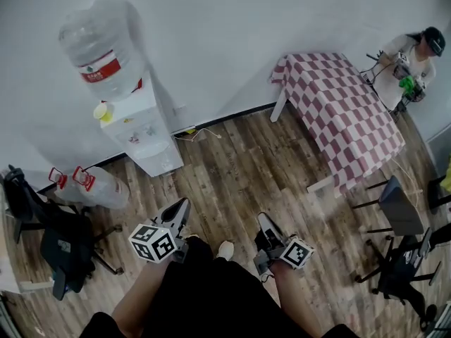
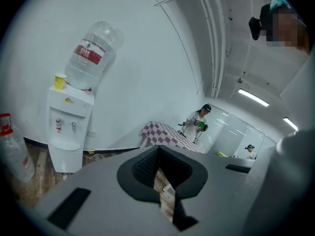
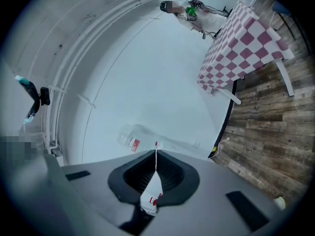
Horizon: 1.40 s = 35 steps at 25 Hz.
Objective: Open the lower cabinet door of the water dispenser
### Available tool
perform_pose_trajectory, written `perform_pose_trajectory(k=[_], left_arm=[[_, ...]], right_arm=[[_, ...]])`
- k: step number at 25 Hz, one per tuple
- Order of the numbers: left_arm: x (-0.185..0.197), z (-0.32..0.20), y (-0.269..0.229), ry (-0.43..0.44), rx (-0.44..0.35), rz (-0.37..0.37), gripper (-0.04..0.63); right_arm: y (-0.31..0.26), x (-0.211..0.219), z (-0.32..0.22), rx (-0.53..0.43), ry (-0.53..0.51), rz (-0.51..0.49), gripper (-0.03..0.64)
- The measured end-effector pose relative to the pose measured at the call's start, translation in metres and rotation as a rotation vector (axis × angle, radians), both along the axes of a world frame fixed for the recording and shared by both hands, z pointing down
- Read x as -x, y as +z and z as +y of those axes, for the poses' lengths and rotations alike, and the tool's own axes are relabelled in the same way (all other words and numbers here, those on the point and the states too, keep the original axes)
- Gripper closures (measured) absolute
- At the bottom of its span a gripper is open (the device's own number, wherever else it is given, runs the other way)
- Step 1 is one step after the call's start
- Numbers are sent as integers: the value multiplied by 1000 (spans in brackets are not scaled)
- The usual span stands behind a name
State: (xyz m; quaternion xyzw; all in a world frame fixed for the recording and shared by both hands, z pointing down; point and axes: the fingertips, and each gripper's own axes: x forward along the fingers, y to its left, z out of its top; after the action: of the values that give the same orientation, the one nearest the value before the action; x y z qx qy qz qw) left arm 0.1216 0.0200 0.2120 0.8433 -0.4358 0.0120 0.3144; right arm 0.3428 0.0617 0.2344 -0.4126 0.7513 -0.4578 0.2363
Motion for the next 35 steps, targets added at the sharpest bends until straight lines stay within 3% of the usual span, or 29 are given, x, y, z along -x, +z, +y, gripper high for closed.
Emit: perform_pose_trajectory(k=[7, 17, 27, 35], left_arm=[[8, -20, 11, -33, 39, -33, 581], [1, -100, 21, -47, 55, 8, 581], [64, -195, 25, -163, 48, 61, 581], [113, -236, 32, -266, 26, 55, 581]], right_arm=[[11, 3, -22, 34, -19, -31, 594], [15, 8, -103, 70, -75, 20, 594], [-9, 66, -228, 44, -200, 80, 594], [5, 133, -282, 67, -372, 86, 594]])
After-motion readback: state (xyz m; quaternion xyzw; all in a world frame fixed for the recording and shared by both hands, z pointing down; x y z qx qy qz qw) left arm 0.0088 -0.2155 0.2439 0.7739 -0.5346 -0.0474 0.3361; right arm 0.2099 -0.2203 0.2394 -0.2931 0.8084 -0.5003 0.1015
